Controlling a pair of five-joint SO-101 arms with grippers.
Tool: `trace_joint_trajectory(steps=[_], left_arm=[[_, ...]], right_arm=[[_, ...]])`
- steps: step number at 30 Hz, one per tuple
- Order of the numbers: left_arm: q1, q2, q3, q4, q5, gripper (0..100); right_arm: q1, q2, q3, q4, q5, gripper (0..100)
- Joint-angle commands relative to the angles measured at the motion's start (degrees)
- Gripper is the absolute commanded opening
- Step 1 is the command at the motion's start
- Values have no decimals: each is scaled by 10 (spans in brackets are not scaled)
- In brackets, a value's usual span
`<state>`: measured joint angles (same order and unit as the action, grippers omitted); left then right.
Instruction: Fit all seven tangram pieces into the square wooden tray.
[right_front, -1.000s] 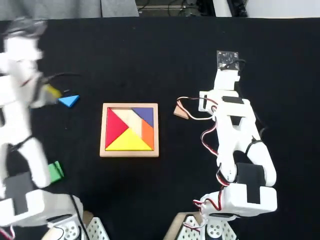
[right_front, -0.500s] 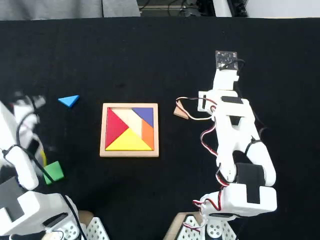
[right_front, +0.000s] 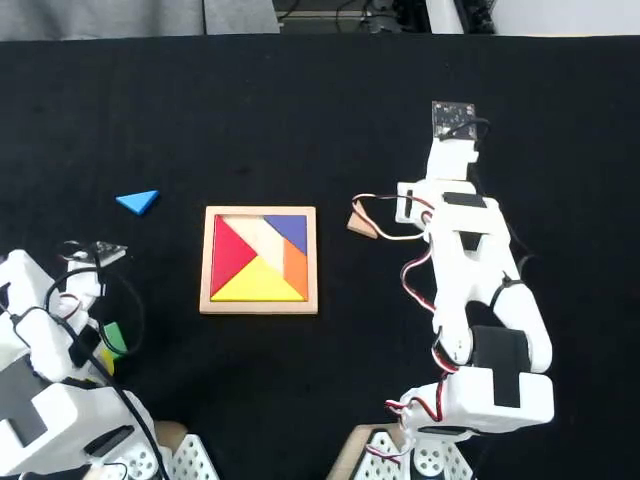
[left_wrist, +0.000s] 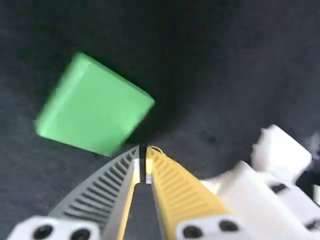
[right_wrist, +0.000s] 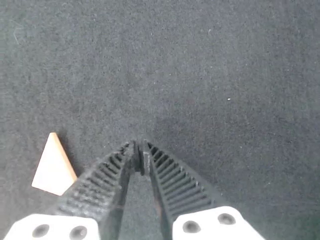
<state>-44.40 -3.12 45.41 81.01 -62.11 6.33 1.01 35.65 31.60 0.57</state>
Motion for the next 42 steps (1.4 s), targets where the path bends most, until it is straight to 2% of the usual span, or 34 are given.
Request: trace_joint_trajectory(steps=[1,8,16,23,26,28,31,34,36,38,42], left_arm=[[-1,-15,-2,-49,-9,29],[1,-17,-64,-62,-6,29],[67,-15,-98,-71,-4,29],[124,-15,-77,-194,58,29],[130,-21,-80,-208,84,29],[122,-36,-103,-164,86,29],[88,-84,-156,-35,55,29],[65,-132,-165,79,-42,29],[59,-142,-121,111,-106,29],[65,-137,-56,90,-133,29],[65,-122,47,-110,-98,29]], right_arm=[[-10,0,-20,-11,1,11],[-11,36,-44,-10,1,11],[-11,51,-54,-6,1,11],[-11,51,-54,-6,1,11],[-11,51,-54,-6,1,11],[-11,51,-54,-6,1,11],[-15,51,-55,-6,1,11],[-24,51,-54,-6,1,11],[-25,51,-54,-6,1,11],[-24,51,-53,-6,1,11],[-24,51,-52,-6,1,11]])
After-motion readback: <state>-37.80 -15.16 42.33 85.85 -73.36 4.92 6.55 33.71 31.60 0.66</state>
